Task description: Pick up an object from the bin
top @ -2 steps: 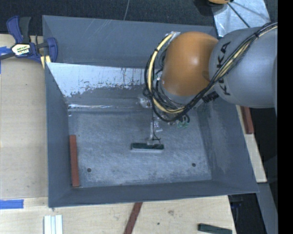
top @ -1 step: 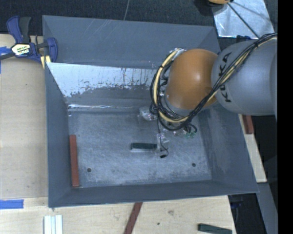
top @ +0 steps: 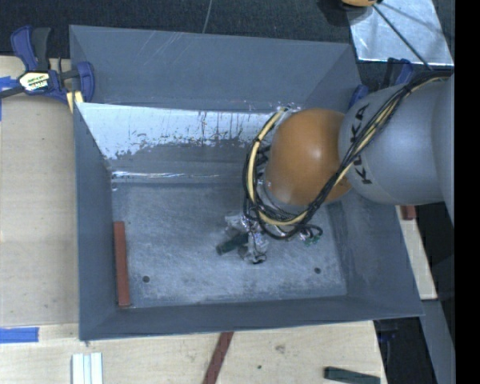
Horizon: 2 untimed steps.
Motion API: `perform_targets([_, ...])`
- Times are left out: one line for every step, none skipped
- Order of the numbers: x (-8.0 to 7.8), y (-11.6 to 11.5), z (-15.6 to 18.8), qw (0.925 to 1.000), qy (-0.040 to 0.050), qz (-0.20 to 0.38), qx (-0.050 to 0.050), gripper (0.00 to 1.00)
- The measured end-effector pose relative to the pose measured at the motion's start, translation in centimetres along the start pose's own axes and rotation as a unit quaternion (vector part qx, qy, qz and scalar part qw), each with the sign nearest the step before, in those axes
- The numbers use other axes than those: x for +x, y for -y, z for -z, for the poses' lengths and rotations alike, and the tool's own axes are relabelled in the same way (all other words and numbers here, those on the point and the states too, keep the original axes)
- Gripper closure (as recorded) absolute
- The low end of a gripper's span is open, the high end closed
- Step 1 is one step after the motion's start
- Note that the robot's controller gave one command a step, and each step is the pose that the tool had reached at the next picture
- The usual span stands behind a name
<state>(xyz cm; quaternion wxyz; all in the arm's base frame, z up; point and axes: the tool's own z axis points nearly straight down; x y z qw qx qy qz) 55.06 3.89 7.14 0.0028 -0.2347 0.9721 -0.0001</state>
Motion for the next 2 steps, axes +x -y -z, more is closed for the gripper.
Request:
perform_targets([0.0,0.0,0.0,1.0000,0.0000,0.000,0.000,1.00])
perform_targets([1.2,3.7,13.5,1.0000,-0.0006,-0.008,0.000,1.00])
